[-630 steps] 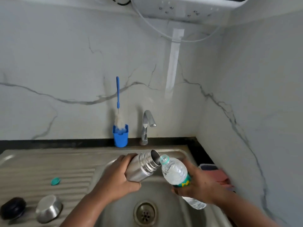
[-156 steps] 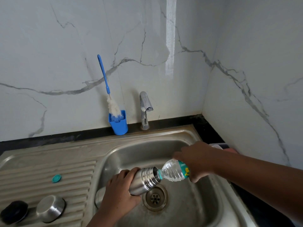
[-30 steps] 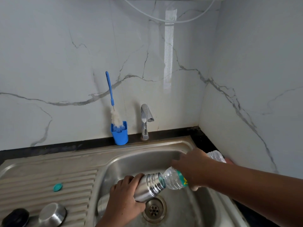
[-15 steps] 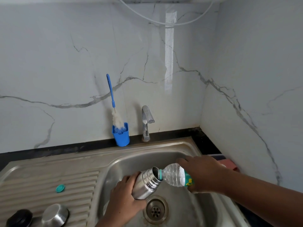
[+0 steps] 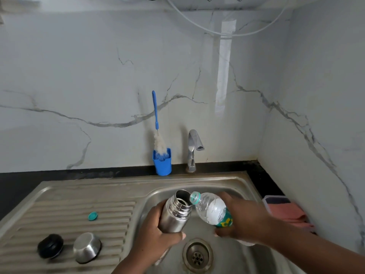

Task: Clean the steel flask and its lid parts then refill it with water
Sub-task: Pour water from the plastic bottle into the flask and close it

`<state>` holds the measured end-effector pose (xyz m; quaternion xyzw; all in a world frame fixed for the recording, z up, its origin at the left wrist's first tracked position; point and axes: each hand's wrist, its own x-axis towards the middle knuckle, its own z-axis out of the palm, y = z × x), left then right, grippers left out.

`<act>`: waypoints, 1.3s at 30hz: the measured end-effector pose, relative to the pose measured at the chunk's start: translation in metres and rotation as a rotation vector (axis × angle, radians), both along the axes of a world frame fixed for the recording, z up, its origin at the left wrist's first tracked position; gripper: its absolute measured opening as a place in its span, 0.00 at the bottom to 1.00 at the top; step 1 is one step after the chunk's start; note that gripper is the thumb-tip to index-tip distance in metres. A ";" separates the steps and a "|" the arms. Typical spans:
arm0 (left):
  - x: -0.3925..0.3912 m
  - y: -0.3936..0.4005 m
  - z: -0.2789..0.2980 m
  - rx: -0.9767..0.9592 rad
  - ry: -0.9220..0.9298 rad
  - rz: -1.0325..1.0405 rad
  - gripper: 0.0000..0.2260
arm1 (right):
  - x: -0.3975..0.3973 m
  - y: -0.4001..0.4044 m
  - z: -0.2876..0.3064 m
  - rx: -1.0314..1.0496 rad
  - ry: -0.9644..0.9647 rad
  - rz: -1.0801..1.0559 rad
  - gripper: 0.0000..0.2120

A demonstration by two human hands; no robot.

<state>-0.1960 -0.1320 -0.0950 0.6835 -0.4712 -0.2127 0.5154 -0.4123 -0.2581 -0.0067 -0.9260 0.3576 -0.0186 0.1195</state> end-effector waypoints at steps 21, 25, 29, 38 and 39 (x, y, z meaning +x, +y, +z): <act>0.091 0.144 0.095 -0.261 0.228 0.376 0.29 | 0.190 0.089 0.056 0.652 -0.497 0.530 0.34; 0.127 0.170 0.115 -0.292 0.187 0.421 0.31 | 0.238 0.109 0.067 0.677 -0.551 0.548 0.32; 0.165 0.186 0.135 -0.300 0.129 0.437 0.31 | 0.282 0.123 0.076 0.715 -0.590 0.579 0.30; 0.238 0.197 0.122 -0.254 0.121 0.553 0.33 | 0.357 0.117 0.055 0.769 -0.637 0.477 0.25; 0.245 0.197 0.117 -0.252 0.128 0.572 0.33 | 0.362 0.114 0.049 0.770 -0.634 0.456 0.25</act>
